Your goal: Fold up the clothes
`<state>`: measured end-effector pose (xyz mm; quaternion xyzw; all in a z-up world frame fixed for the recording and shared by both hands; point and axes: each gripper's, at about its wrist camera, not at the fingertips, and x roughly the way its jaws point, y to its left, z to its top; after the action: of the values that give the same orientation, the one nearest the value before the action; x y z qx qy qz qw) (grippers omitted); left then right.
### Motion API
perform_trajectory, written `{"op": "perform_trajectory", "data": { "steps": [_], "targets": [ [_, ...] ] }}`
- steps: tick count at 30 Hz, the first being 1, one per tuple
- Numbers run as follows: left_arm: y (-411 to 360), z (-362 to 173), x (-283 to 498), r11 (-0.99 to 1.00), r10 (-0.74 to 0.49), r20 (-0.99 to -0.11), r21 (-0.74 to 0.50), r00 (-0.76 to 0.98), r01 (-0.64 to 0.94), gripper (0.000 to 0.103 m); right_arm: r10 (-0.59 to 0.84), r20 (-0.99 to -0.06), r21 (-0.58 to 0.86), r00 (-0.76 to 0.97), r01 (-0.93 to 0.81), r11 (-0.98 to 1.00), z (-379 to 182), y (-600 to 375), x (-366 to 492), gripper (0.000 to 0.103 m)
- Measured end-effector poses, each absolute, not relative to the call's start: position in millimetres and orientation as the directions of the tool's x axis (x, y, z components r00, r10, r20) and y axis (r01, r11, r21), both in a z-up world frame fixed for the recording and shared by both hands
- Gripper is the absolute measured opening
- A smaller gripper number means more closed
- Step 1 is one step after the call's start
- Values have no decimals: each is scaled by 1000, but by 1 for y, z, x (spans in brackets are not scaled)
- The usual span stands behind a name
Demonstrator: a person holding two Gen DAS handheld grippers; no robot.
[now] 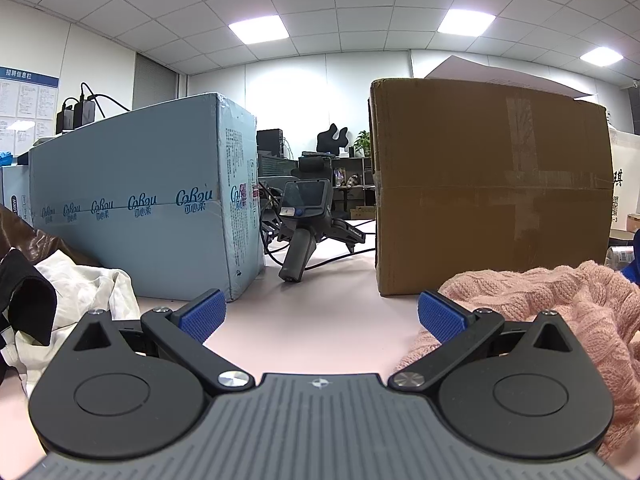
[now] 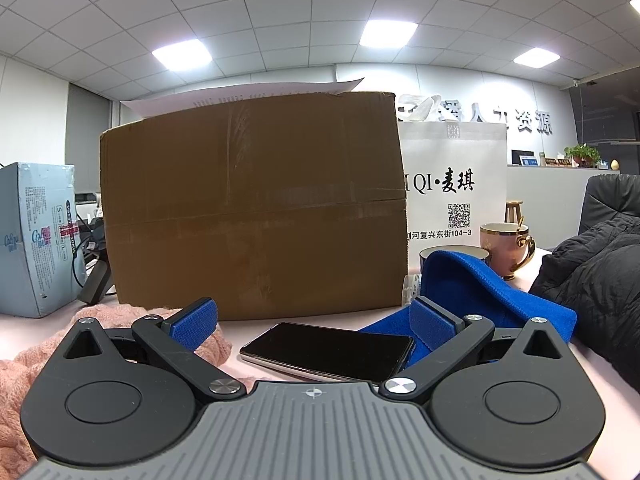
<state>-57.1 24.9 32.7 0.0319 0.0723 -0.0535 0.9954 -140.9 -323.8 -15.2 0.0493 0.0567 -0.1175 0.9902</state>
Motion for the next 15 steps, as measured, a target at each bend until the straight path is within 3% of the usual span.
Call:
{"op": "perform_trajectory", "data": {
  "steps": [15],
  "targets": [
    [26,33,-56,992,-102,-149,54,984,111,103,-228,-125,86,966,239,967,-15,-323,-142,103]
  ]
}}
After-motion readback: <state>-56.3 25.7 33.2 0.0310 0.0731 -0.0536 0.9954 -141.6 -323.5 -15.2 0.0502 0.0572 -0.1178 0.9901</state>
